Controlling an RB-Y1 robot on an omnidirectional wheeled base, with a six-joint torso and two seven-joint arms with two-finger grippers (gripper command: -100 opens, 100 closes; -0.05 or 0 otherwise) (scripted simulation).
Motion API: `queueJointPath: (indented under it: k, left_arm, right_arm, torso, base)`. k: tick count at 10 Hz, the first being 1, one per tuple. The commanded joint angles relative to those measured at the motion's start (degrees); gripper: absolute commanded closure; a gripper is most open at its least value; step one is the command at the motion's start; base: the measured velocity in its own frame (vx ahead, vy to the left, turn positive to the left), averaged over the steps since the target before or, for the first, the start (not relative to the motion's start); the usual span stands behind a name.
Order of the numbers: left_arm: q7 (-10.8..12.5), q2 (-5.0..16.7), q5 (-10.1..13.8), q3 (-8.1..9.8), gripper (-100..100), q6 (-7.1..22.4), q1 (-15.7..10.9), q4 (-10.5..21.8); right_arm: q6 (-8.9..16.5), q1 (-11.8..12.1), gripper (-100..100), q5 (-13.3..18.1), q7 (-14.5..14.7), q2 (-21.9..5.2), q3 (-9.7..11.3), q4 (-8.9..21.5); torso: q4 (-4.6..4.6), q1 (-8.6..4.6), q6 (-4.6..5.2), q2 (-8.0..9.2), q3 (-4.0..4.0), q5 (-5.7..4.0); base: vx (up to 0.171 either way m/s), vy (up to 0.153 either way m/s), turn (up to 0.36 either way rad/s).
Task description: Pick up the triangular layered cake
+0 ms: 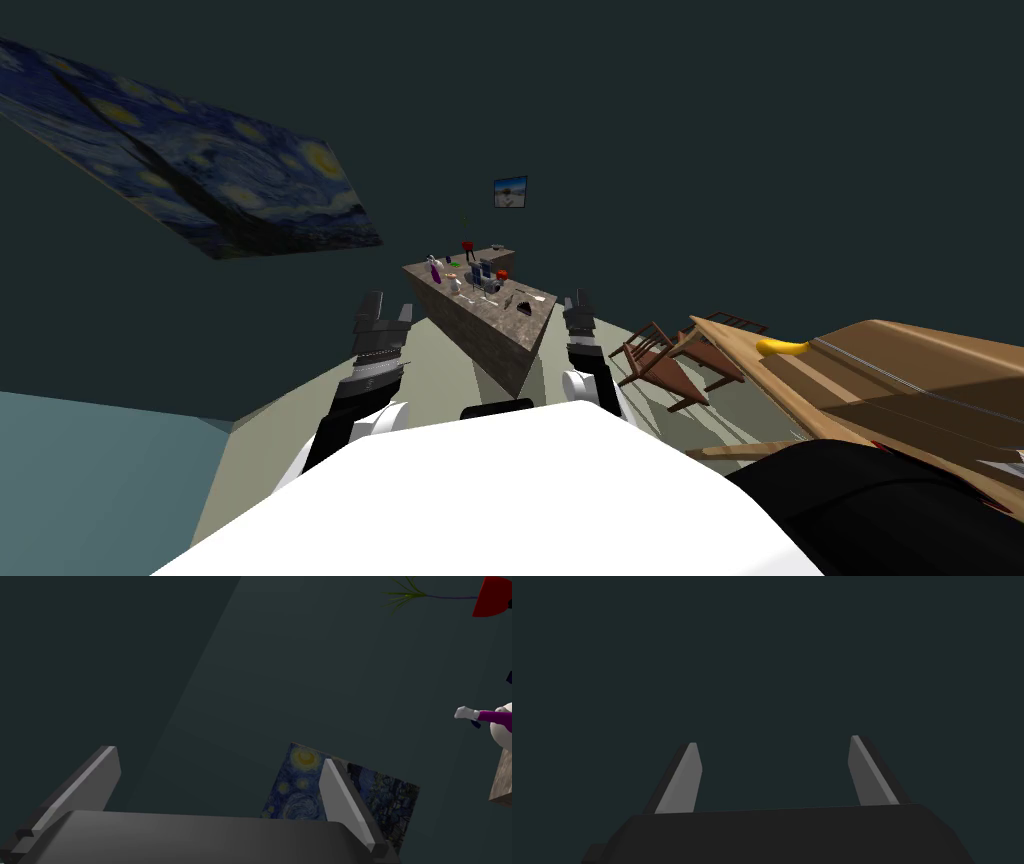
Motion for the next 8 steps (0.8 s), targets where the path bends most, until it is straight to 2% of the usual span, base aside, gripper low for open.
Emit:
queueJointPath:
  k: [1, 5, 6, 8]
  left_arm:
    - [0.00, 0.00, 0.00, 0.00, 0, 0.00, 0.00, 0.00]
    - [0.00, -0.01, 0.00, -0.01, 0, 0.00, -0.01, 0.00]
    - [0.00, -0.01, 0.00, -0.01, 0, 0.00, 0.00, 0.00]
    - [0.00, -0.01, 0.00, -0.01, 0, 0.00, 0.00, 0.00]
  right_arm:
    - [-0.01, 0.43, -100, 0.01, 0.24, -1.96, 0.22, 0.65]
    - [-0.11, 3.03, -100, 0.05, 1.60, -8.81, 1.58, 4.37]
    - [-0.11, 3.03, -100, 0.05, 1.60, -9.20, 1.58, 4.37]
    - [-0.22, 5.05, -100, 0.05, 2.65, -13.52, 2.63, 7.15]
  torso:
    - [0.00, 0.00, 0.00, 0.00, 0.00, 0.00]
    - [0.04, 0.41, 0.00, 0.20, 0.11, 0.08]
    - [0.03, 0.52, 0.00, 0.12, 0.08, 0.11]
    - [0.02, 0.36, 0.00, 0.13, 0.07, 0.08]
  base:
    - [-0.011, 0.028, 0.004]
    - [-0.033, 0.108, 0.001]
    - [-0.013, 0.107, -0.005]
    - [-0.045, 0.121, 0.011]
